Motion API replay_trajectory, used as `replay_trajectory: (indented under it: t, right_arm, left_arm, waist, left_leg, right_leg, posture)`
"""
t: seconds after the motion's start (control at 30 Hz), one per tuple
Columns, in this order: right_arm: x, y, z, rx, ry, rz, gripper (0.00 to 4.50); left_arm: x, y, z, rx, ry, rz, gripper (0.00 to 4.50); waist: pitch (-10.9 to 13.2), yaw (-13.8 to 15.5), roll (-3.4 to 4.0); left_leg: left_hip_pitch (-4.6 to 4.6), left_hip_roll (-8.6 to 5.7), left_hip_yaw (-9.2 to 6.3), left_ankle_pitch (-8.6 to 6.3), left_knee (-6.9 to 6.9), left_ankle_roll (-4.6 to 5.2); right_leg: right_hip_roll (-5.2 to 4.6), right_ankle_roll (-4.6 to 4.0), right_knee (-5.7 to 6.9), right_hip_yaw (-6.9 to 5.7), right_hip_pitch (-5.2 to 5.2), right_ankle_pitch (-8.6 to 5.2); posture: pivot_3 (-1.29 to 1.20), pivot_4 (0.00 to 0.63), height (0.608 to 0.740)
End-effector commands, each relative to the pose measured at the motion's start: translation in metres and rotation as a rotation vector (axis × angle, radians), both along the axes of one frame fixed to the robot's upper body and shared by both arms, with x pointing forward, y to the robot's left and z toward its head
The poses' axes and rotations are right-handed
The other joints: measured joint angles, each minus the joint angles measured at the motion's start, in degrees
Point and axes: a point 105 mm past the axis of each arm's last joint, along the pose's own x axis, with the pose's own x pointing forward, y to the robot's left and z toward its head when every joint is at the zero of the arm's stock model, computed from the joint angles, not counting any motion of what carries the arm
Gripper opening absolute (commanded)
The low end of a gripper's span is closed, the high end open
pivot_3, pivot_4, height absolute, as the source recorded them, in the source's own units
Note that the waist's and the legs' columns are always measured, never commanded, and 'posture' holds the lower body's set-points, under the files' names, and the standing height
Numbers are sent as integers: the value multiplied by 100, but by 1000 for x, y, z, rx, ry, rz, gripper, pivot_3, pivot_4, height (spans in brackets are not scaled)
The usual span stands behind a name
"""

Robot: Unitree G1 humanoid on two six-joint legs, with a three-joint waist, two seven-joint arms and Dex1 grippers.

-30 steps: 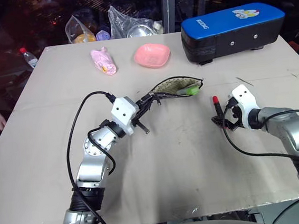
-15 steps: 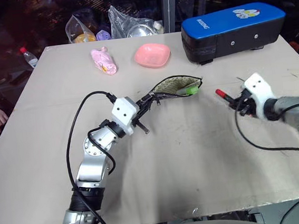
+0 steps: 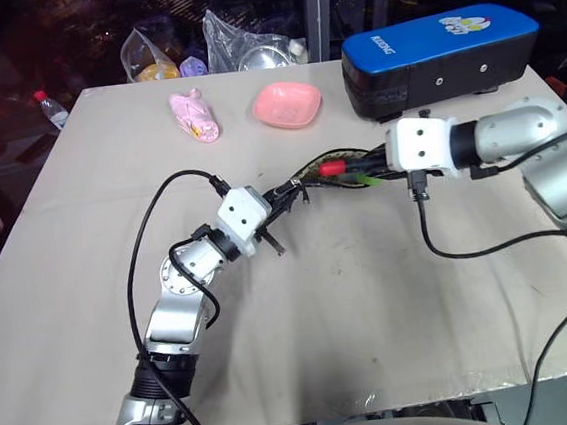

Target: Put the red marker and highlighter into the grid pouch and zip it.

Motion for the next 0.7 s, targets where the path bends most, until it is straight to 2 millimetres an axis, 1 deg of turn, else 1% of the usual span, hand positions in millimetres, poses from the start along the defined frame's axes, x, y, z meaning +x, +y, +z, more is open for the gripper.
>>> replay_trajectory:
  t: [0.03,0.13,0.2,0.3,0.4,0.47,0.53,0.57,0.67,0.7]
  right_arm:
    - [9,6,7,-98,-84,28,211]
    - [11,18,4,-120,-99,57,211]
    - [13,28,4,-102,-114,56,211]
    - [10,43,2,-55,-105,90,211]
    - [6,51,-2,-23,-92,117,211]
    - [7,56,0,18,-108,129,1219]
    - [10,53,3,43,-120,114,1895]
    - [12,51,4,49,-122,106,2507]
    - [11,42,11,94,-111,82,3918]
    - [10,39,14,116,-99,73,4474]
  left_arm:
    - [-5,-6,15,8,-73,-29,0]
    - [-6,-8,15,9,-75,-35,0]
    - [-6,-9,16,9,-77,-38,0]
    - [-6,-10,17,6,-78,-40,0]
    - [-6,-10,17,3,-79,-39,0]
    - [-6,-10,18,-2,-78,-35,0]
    - [-5,-8,18,-13,-73,-26,0]
    - [-5,-8,18,-17,-70,-22,0]
    - [-4,-6,17,-27,-61,-14,0]
    - [-4,-6,16,-29,-59,-12,0]
  waist:
    - [0,4,0]
    - [0,3,1]
    - [0,-5,1]
    - [0,-3,1]
    - [0,13,1]
    - [0,13,1]
    - [0,2,1]
    - [0,2,1]
    - [0,17,1]
    - [0,17,1]
  left_leg:
    - [0,0,2,0,-1,0]
    - [1,2,4,0,-1,0]
    - [2,3,4,0,-1,-1]
    - [1,5,4,1,-1,-2]
    - [0,4,7,2,-1,-4]
    - [0,3,9,2,0,-4]
    - [2,2,7,2,0,-4]
    - [1,2,7,2,0,-4]
    - [0,2,14,3,0,-5]
    - [-1,2,19,3,0,-5]
  right_leg:
    - [0,0,0,1,-2,0]
    - [3,-1,4,1,-4,0]
    - [4,-1,5,-1,-3,0]
    - [5,-2,7,0,-5,0]
    - [3,-2,7,-2,-4,0]
    - [1,-2,6,-2,-4,1]
    - [1,-2,7,0,-3,1]
    - [2,-2,8,0,-3,1]
    - [2,-2,8,-3,-3,1]
    - [1,-2,7,-4,-3,1]
  posture:
    - [0,150,740]
    - [0,150,740]
    - [0,150,740]
    - [0,150,740]
    - [0,150,740]
    - [0,150,740]
    - [0,150,740]
    - [0,150,740]
    - [0,150,740]
    - [0,150,740]
